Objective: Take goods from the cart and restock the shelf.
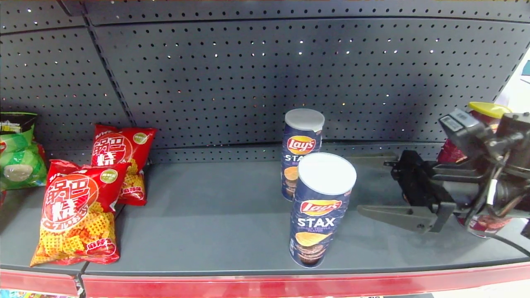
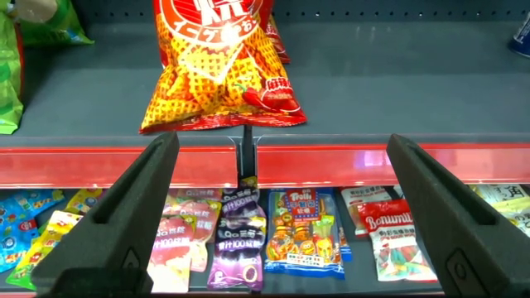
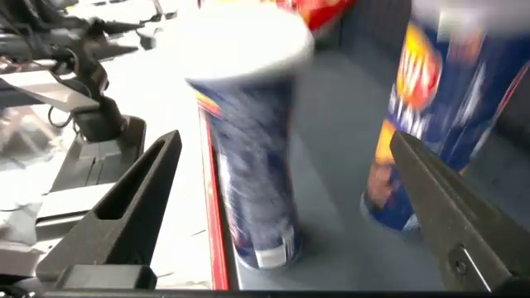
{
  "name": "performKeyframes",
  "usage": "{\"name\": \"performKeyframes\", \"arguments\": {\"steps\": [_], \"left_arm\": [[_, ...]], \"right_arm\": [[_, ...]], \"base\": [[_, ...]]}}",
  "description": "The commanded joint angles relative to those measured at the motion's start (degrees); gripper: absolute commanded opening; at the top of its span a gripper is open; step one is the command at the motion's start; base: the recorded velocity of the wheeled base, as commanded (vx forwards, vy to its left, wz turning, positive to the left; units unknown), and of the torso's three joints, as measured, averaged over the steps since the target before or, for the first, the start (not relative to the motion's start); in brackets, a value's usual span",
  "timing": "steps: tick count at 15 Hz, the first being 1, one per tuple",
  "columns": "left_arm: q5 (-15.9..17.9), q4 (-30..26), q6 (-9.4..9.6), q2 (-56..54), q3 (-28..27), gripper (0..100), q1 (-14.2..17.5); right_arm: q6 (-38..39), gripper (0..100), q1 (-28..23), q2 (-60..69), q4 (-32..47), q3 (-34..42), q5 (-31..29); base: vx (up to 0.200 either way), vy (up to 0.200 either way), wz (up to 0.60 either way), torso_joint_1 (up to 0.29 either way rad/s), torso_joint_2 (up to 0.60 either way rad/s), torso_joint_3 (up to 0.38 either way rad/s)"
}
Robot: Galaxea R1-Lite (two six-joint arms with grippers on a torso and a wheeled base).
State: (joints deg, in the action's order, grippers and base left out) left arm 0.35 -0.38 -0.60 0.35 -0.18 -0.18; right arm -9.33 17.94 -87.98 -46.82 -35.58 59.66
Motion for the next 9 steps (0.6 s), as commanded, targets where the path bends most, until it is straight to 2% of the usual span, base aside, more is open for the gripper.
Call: {"name": "performKeyframes", "arguments": {"steps": [1,6,8,9], "left_arm": [[0.0,0.0,-0.11,0.1,0.0,100,0.0],[0.0,0.0,-0.02,0.1,0.0,100,0.0],[0.0,0.0,-0.11,0.1,0.0,100,0.0],[0.0,-0.1,-0.02,0.1,0.0,100,0.0]], "right_arm": [[-0.3,100,-0.7,10.3,0.6,1.7,-0.1],[-0.5,100,-3.0,29.3,10.3,5.3,-0.2],[-1.1,100,-8.8,38.9,20.8,5.6,0.0],[-0.4,100,-10.0,42.8,24.7,6.2,-0.1]], "base": [[0.000,0.000,0.00,0.000,0.00,0.000],[0.000,0.000,0.00,0.000,0.00,0.000],[0.000,0.000,0.00,0.000,0.00,0.000],[0.000,0.000,0.00,0.000,0.00,0.000]]}}
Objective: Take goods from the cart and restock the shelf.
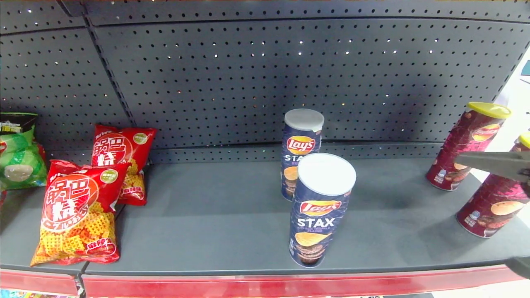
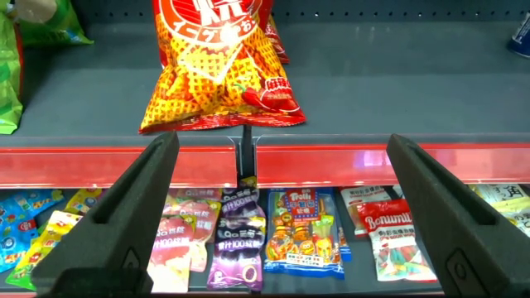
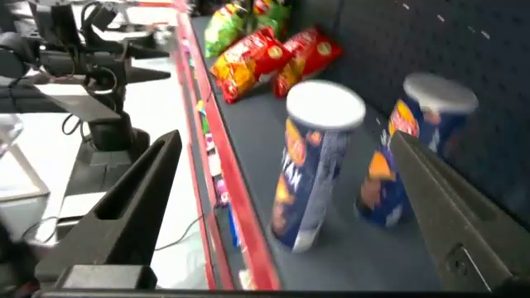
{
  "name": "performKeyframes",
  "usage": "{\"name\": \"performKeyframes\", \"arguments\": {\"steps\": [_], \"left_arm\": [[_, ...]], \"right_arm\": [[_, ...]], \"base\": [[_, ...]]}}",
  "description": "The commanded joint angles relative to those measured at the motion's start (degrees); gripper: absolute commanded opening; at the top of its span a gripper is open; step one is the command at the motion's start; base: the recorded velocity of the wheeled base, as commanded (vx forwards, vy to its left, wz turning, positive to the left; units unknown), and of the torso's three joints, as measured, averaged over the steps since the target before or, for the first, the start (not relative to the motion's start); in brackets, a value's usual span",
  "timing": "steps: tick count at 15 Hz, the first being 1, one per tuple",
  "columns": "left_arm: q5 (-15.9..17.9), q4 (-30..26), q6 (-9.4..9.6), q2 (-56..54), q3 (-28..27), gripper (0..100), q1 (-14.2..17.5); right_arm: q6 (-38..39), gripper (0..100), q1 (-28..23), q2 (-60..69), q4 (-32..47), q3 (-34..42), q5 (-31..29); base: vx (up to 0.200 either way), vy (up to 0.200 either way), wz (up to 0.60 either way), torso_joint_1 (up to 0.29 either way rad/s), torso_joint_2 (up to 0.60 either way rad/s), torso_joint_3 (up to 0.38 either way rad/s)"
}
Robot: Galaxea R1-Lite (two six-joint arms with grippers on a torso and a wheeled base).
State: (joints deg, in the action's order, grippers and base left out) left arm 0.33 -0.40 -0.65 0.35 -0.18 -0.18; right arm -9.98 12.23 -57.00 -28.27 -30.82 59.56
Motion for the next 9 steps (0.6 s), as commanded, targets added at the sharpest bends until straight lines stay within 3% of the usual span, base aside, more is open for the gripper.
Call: {"name": "performKeyframes", "arguments": {"steps": [1,2,4,7,9], "left_arm": [[0.0,0.0,0.03,0.1,0.0,100,0.0],[0.0,0.0,0.03,0.1,0.0,100,0.0],[0.0,0.0,0.03,0.1,0.0,100,0.0],[0.0,0.1,0.03,0.1,0.0,100,0.0],[0.0,0.1,0.03,0.1,0.0,100,0.0]], "right_arm": [[1.0,100,-6.8,18.9,14.3,2.5,-0.7],[1.0,100,-8.4,23.3,20.5,2.4,-3.6],[2.0,100,-8.6,30.0,25.5,3.2,-17.8],[10.2,100,-7.2,39.2,25.6,10.6,-48.0],[10.6,100,-7.0,43.4,23.9,19.0,-57.6]], "base": [[0.000,0.000,0.00,0.000,0.00,0.000],[0.000,0.000,0.00,0.000,0.00,0.000],[0.000,0.000,0.00,0.000,0.00,0.000],[0.000,0.000,0.00,0.000,0.00,0.000],[0.000,0.000,0.00,0.000,0.00,0.000]]}}
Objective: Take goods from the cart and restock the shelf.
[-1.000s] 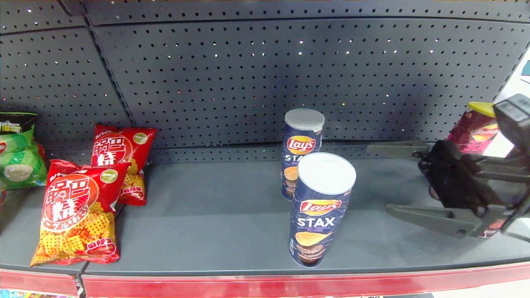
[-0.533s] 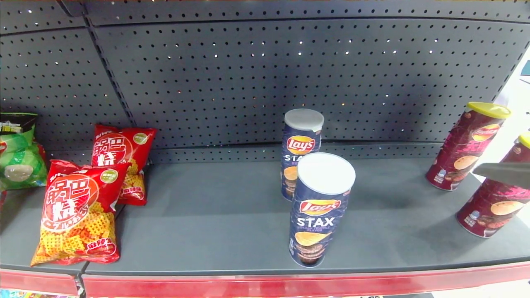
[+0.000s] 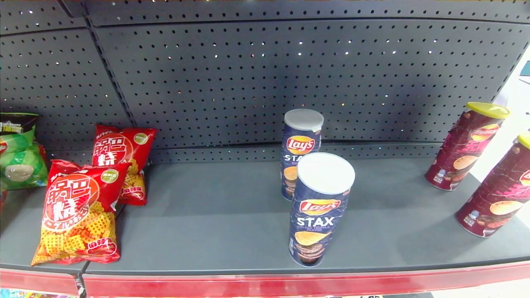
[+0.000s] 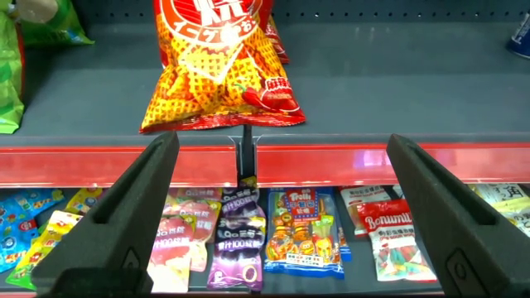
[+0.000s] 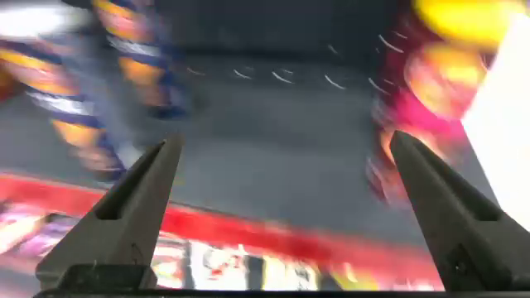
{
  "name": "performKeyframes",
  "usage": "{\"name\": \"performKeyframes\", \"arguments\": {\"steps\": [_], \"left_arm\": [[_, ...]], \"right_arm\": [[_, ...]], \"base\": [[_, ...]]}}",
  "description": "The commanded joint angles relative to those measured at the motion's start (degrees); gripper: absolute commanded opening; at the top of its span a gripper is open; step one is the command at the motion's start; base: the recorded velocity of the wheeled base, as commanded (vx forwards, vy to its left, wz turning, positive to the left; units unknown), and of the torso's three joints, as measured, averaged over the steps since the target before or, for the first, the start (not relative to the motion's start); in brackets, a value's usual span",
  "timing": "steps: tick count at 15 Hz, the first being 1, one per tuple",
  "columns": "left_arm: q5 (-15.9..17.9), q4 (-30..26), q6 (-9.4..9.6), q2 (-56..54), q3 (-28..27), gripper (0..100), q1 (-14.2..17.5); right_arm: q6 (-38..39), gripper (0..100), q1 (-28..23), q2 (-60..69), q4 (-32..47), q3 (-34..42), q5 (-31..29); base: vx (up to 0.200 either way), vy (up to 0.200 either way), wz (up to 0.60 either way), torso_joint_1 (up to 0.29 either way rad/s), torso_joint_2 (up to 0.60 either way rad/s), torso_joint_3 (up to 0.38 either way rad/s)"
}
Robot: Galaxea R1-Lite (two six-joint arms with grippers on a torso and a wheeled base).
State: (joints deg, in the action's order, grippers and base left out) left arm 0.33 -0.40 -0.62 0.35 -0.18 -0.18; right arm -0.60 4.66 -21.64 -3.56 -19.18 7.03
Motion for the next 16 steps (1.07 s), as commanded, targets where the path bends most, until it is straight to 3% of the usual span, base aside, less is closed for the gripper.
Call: {"name": "performKeyframes", "arguments": {"steps": [1,3,6,11,16], "left_arm": [[0.0,0.1,0.01,0.1,0.0,100,0.0],[0.0,0.0,0.01,0.1,0.0,100,0.0],[0.0,0.1,-0.08,0.1,0.0,100,0.0],[0.0,0.1,-0.08,0.1,0.0,100,0.0],[0.0,0.1,-0.08,0.1,0.0,100,0.0]], "right_arm": [[0.8,100,-0.4,9.7,-3.0,12.3,-5.0],[-0.5,100,-2.6,12.7,-7.3,19.2,-5.2],[-1.2,100,-2.7,17.9,-0.1,19.2,-5.7],[3.1,100,-2.7,17.9,-0.2,19.2,-8.3],[1.2,100,-2.8,17.9,0.9,18.8,-6.4]], "base": [[0.000,0.000,0.00,0.000,0.00,0.000],[0.000,0.000,0.00,0.000,0.00,0.000],[0.000,0.000,0.00,0.000,0.00,0.000],[0.000,0.000,0.00,0.000,0.00,0.000],[0.000,0.000,0.00,0.000,0.00,0.000]]}}
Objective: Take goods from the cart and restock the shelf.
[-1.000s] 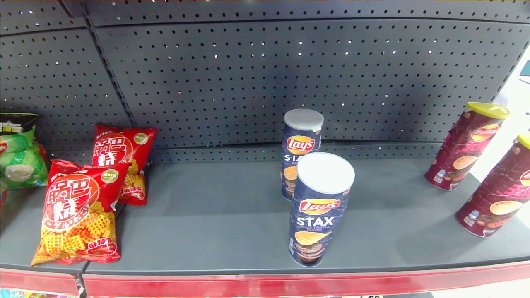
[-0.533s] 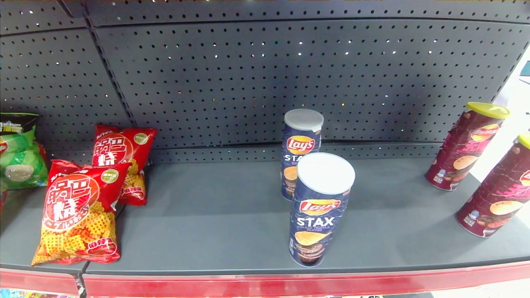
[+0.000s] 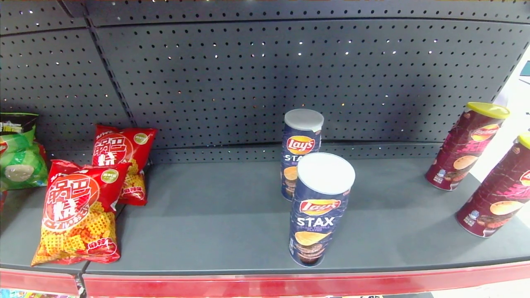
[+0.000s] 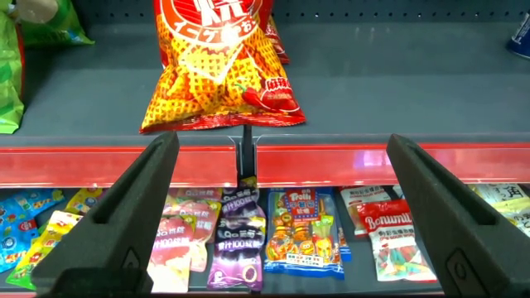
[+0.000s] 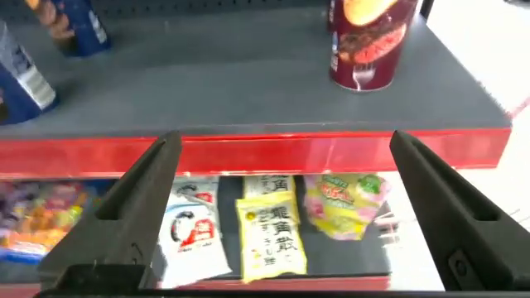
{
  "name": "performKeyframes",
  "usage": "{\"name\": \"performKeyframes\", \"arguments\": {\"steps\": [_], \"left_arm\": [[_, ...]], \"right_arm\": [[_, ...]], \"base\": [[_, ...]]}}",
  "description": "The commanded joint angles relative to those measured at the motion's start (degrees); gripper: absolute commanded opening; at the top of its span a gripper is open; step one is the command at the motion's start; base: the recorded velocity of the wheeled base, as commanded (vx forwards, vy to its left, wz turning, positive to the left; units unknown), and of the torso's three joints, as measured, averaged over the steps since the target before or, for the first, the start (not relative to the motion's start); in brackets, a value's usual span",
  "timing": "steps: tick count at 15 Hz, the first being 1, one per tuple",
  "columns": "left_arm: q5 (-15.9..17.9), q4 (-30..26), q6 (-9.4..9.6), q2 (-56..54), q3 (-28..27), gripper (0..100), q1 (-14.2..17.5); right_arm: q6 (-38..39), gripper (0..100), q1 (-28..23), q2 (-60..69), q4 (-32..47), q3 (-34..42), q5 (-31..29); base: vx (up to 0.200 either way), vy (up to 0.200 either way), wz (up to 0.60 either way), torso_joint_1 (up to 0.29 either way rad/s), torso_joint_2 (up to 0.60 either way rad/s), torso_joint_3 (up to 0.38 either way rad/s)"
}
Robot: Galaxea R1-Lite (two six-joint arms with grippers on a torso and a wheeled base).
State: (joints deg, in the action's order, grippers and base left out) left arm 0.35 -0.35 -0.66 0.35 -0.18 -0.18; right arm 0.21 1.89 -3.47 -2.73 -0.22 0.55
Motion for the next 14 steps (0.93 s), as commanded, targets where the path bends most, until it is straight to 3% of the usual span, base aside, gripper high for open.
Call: {"name": "performKeyframes", "arguments": {"steps": [1,3,5,7,8,9,10,14], "left_arm": [[0.0,-0.1,-0.04,0.1,0.0,100,0.0],[0.0,-0.1,0.04,0.1,0.0,100,0.0],[0.0,0.0,-0.04,0.1,0.0,100,0.0],[0.0,-0.1,-0.04,0.1,0.0,100,0.0],[0.0,0.0,-0.04,0.1,0.0,100,0.0],[0.0,0.0,-0.04,0.1,0.0,100,0.0],[0.0,0.0,0.04,0.1,0.0,100,0.0],[0.0,0.0,-0.04,0.1,0.0,100,0.0]], "right_arm": [[-3.9,100,-0.1,-0.6,0.0,-0.1,0.2],[-7.2,100,-4.7,-0.5,-0.3,0.1,2.2],[-6.2,100,-3.4,0.4,0.1,0.1,2.1],[4.1,100,-3.2,0.9,3.4,0.0,-4.4],[-2.9,100,-2.2,3.1,2.7,0.2,0.3],[-3.5,100,-2.1,3.3,2.7,0.2,1.9],[0.3,100,-2.0,3.2,2.7,0.2,-1.4],[0.2,100,-2.0,3.3,2.7,0.2,-1.6]], "base": [[0.000,0.000,0.00,0.000,0.00,0.000],[0.000,0.000,0.00,0.000,0.00,0.000],[0.000,0.000,0.00,0.000,0.00,0.000],[0.000,0.000,0.00,0.000,0.00,0.000],[0.000,0.000,0.00,0.000,0.00,0.000],[0.000,0.000,0.00,0.000,0.00,0.000],[0.000,0.000,0.00,0.000,0.00,0.000],[0.000,0.000,0.00,0.000,0.00,0.000]]}}
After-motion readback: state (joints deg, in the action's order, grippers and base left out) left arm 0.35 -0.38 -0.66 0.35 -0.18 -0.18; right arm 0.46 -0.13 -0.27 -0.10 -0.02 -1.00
